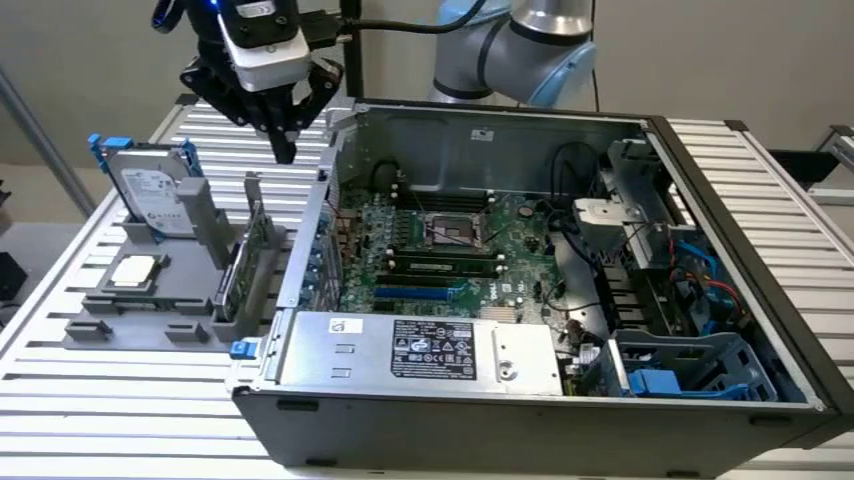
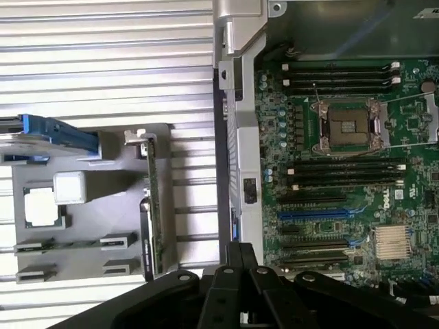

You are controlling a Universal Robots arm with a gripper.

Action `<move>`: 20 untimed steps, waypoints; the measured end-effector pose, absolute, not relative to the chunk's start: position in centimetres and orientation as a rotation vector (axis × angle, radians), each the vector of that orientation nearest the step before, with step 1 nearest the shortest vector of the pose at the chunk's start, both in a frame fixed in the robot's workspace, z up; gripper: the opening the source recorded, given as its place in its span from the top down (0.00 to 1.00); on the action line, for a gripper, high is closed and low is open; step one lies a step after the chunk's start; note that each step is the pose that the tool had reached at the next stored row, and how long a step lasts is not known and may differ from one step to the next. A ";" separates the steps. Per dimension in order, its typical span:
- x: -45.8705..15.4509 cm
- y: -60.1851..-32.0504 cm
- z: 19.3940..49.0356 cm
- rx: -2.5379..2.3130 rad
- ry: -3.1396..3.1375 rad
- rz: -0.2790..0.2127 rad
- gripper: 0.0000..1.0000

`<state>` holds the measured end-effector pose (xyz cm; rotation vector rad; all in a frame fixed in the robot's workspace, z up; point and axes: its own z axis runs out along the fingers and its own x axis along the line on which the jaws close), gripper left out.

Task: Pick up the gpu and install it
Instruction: 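Reach for the gpu, then pick up the gpu and move the gpu toward the slot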

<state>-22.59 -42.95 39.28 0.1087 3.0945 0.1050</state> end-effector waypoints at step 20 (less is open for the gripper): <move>-30.2 -43.1 37.2 0.108 3.095 0.097 1.00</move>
